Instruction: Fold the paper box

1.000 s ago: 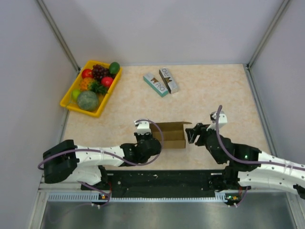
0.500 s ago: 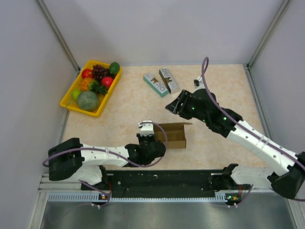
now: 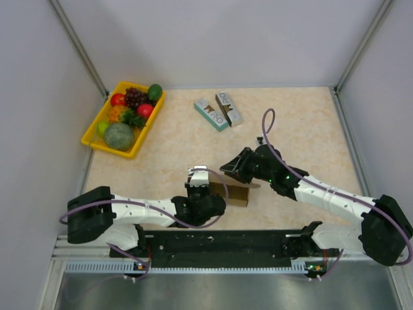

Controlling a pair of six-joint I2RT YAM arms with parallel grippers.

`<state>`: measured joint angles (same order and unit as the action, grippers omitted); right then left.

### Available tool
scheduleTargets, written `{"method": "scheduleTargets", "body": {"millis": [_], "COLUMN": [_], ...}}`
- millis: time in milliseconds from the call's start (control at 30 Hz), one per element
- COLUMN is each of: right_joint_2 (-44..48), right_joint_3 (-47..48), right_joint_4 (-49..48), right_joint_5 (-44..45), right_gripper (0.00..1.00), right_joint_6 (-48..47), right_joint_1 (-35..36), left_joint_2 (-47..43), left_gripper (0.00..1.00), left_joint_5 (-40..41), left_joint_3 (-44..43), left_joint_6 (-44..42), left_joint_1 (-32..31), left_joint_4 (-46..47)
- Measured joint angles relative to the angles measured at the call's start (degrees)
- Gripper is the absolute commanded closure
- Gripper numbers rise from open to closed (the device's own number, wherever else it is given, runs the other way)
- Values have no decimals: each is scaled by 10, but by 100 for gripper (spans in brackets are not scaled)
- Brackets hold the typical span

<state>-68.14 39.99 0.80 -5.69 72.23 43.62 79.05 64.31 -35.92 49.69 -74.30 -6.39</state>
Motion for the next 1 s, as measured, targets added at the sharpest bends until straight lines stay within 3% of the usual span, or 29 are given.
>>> {"method": "scheduleTargets", "body": {"millis": [33, 100, 267, 533, 733, 867, 1000], "right_joint_2": [4, 11, 26, 43, 47, 49, 49], "right_joint_3": [-10, -29, -83, -130, -134, -154, -176], "right_joint_4": [-10, -30, -79, -116, -142, -164, -191], "right_joint_5": [0, 0, 0, 7, 6, 6, 5], "right_gripper": [65, 65, 65, 65, 65, 65, 65], "right_joint_6": [4, 13, 31, 33, -1, -26, -48], "right_joint_1": [0, 0, 0, 1, 5, 13, 27], "left_joint_2": [0, 0, -21, -174, -391, -522, -540], "left_gripper": [53, 43, 32, 34, 41, 41, 37], "left_joint_5": [0, -3, -20, -111, -278, -385, -398], "left_joint_3": [0, 0, 0, 83, 162, 140, 23], "left_joint_6": [0, 2, 14, 52, 4, -47, -82], "left_joint_1": [-1, -3, -25, -87, -106, -107, -108], "left_joint_4": [-5, -14, -45, -74, -66, -64, -135]}}
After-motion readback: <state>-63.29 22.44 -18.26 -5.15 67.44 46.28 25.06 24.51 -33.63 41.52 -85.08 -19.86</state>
